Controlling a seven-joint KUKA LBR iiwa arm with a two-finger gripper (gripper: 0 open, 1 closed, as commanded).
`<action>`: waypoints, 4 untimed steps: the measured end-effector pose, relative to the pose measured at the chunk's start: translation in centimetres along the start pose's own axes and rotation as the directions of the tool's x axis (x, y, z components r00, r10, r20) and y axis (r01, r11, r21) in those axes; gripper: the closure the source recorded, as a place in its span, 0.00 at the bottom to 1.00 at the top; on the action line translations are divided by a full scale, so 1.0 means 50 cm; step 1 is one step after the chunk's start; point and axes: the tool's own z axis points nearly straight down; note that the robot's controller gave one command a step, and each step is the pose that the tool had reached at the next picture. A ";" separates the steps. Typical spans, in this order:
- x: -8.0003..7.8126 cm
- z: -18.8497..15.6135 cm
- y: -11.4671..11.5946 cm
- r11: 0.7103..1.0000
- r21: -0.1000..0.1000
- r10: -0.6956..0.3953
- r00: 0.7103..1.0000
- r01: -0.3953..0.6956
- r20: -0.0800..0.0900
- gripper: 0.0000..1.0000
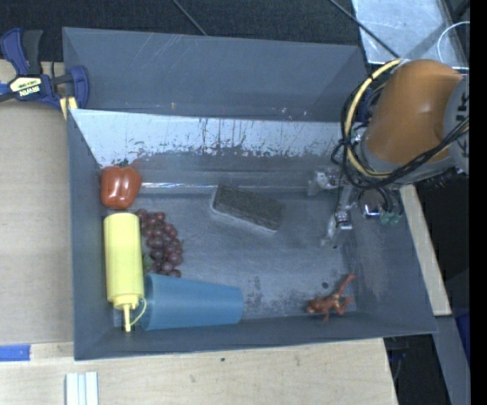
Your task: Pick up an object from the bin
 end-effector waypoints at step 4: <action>-0.048 0.093 0.225 0.984 0.007 -0.177 0.984 0.177 0.017 0.00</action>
Offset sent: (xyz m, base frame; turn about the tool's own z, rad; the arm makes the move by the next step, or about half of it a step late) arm 0.0396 0.0921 -0.0770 -0.0509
